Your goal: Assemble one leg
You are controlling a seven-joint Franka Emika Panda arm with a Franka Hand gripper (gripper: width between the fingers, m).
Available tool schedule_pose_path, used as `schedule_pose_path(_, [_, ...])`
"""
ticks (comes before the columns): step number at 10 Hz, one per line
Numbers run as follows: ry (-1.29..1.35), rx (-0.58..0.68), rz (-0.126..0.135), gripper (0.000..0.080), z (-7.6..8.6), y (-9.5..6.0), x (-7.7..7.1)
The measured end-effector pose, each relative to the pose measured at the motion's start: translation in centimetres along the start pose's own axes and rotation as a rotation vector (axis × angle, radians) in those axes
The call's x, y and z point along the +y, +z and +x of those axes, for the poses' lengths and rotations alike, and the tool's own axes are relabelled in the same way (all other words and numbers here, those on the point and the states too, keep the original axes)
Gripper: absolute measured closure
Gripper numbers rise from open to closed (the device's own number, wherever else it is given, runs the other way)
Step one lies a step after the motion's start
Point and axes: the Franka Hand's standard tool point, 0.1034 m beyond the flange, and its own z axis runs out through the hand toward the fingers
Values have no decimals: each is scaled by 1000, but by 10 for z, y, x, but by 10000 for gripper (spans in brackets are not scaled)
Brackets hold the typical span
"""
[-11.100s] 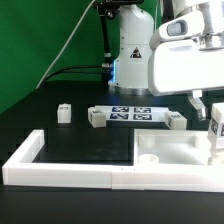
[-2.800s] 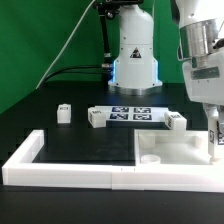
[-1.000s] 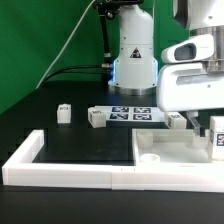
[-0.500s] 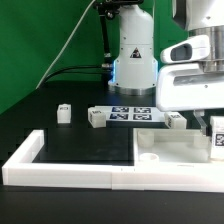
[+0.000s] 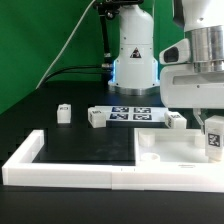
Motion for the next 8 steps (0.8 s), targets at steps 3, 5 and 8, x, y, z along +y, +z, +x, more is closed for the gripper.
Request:
schedule_pose_path(3, [400,-12,9,507,-2,0,-1])
schedule_pose_path(5, [576,-17,12,507,-4,1,-2])
schedule_pose_path(8, [600,-22,15,260,-5,1,-2])
